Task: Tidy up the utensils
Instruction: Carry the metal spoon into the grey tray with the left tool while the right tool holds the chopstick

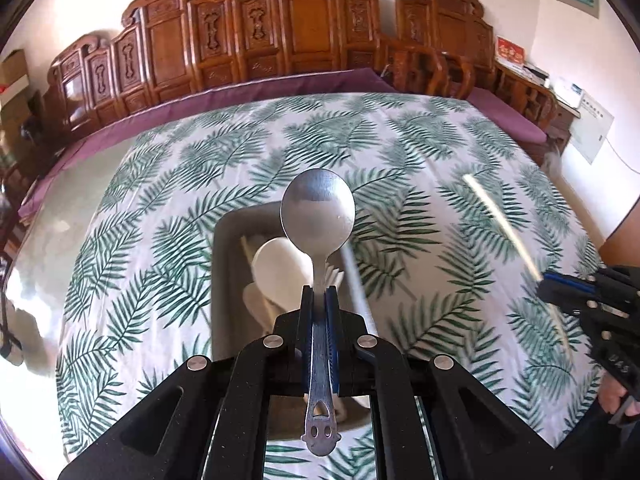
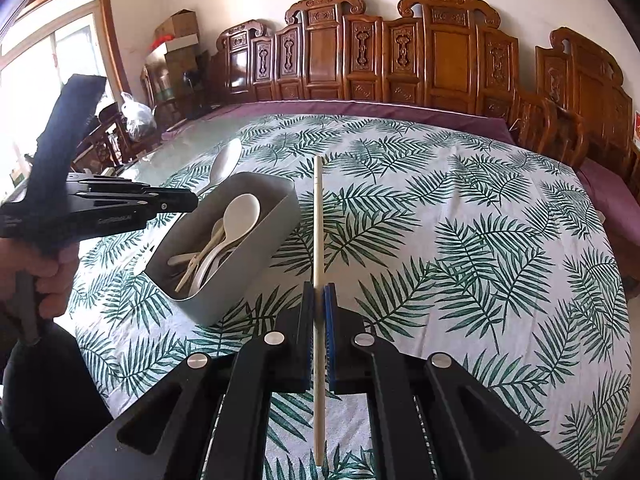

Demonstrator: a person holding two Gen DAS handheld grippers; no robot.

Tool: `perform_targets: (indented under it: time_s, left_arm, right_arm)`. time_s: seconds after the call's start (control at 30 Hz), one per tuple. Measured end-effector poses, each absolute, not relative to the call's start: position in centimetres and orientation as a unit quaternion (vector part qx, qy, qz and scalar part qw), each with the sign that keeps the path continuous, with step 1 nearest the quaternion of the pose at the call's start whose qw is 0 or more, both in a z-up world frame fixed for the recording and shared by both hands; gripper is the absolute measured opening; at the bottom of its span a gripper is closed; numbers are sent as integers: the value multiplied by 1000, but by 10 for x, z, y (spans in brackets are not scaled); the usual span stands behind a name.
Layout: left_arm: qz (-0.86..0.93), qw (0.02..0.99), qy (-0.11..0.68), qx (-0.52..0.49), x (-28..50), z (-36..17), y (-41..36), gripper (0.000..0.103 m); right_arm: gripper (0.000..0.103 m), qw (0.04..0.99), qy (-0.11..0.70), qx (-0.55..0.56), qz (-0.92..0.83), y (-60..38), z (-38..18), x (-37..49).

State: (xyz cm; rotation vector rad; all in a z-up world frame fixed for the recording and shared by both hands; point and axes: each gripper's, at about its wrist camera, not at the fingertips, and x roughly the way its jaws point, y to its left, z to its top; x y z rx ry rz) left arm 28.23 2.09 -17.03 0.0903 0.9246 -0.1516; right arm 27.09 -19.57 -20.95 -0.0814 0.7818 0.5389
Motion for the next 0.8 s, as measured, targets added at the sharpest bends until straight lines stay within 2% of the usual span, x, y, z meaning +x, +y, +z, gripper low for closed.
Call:
perform_targets:
  time_s: [0.8]
  left_arm:
    - [-44,873,486,21,307,-234,56,6]
  right_arm:
    - [6,877,396,-56,268,-174,-226,276]
